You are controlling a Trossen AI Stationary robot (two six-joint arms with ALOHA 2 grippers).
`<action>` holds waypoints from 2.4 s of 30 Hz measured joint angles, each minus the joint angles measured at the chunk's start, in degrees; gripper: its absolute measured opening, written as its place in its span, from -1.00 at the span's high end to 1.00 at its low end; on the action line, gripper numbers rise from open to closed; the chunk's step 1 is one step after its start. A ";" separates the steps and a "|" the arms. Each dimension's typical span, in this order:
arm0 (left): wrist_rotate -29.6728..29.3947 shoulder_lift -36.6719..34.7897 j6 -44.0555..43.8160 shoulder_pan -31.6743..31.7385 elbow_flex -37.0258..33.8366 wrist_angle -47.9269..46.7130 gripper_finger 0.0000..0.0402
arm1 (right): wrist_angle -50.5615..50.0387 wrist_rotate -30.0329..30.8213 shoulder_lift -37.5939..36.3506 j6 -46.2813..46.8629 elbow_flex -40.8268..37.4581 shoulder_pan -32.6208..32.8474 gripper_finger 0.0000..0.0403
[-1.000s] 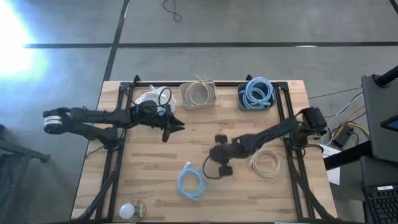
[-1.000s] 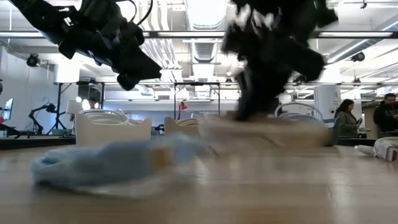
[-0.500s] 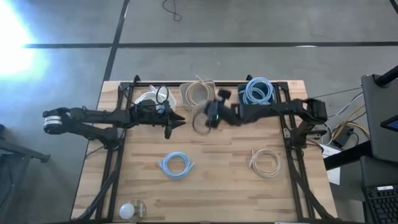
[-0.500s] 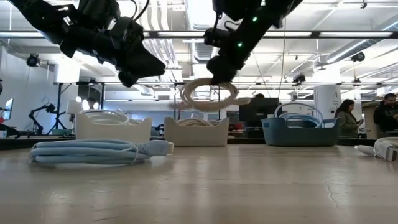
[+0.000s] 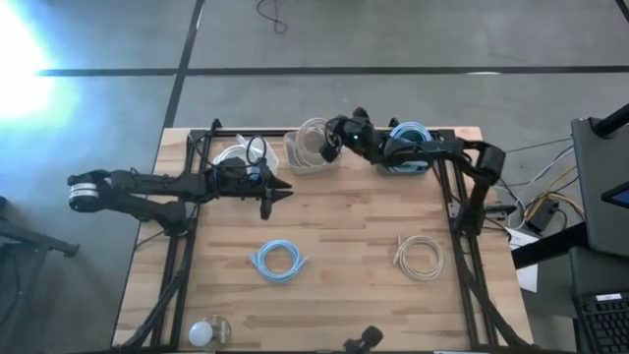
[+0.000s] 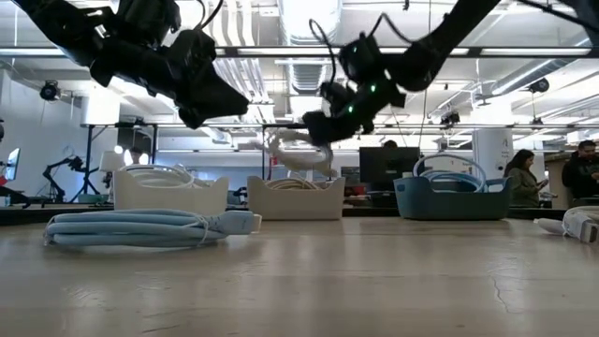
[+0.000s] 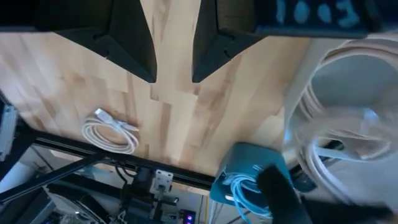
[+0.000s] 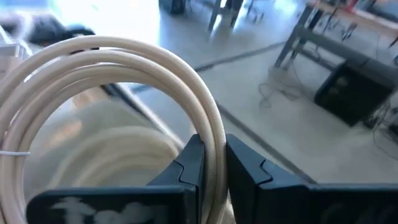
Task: Sort HDMI cables
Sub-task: Put the bottom left light brown HDMI cable into the gray bin, then put the light brown HDMI cable into the gray bin
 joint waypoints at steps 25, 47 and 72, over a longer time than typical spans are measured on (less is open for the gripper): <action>-2.27 0.02 4.40 0.04 -0.04 -1.00 0.35 | -20.67 5.67 11.97 -0.60 14.80 0.28 0.08; -2.30 0.04 3.18 0.02 -0.07 -2.45 0.35 | -65.24 4.88 -13.06 24.31 8.83 18.76 0.10; -2.30 0.04 2.22 0.02 -0.07 -2.49 0.35 | -65.99 -24.72 -40.52 94.66 -27.91 47.64 0.11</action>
